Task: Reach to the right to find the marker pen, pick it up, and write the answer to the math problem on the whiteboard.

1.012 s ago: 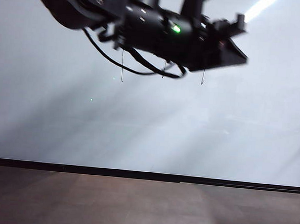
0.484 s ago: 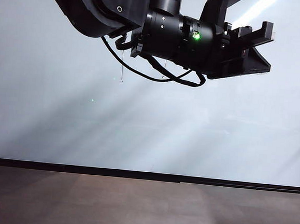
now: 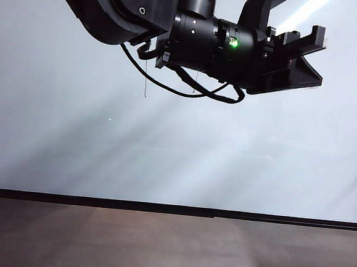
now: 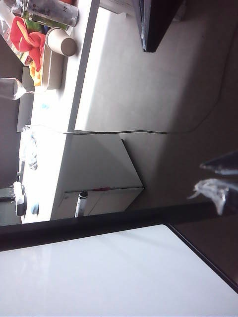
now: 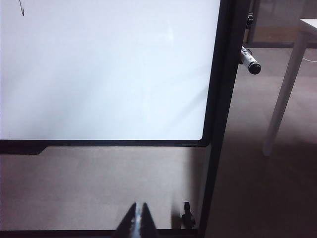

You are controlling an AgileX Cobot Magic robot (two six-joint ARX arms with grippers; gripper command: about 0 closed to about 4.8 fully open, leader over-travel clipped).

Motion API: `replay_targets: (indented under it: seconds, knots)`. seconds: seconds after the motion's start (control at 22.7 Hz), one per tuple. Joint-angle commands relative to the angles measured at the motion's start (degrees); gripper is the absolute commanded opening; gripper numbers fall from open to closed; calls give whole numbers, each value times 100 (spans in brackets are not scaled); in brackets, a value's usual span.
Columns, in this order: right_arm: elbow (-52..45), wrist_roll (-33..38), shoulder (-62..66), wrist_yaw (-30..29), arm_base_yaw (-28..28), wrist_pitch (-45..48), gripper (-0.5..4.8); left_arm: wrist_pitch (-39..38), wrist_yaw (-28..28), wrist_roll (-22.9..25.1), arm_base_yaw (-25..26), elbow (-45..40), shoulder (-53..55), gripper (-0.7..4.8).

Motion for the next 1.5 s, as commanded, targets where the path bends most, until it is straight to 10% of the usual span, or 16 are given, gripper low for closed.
replay_targets:
  seconds: [0.04,0.48,0.66,0.88,0.97,1.23,1.36,1.5]
  knots:
    - [-28,0,-4,7,7,63,-5,68,20,20,-4,22,-11,27]
    - [-26,162,-4,-46,13,293,-5,70,20,20,-4,22,-11,27]
    - [-15,1318,0,28,-20,1980,-5,70,20,20,-4,22,-11,27]
    - [743,2568,208,3386,-22,5010,-5,68,17,20,-4,22,-11,27]
    - [1320,2557,540,3652,-28,5189,1,68,20,20,-4,22,-11,27]
    - [3681,1379,2955,2002,-28,6465,-1,68,17,20,-4,22,-11,28]
    - [5442,-693,4533,1231,-50,5344,-1,66,20,20,-4,20,-11,27]
    - [6662,-1204,5639,463,-437,4181,-1,68,20,20,-4,20,-11,27]
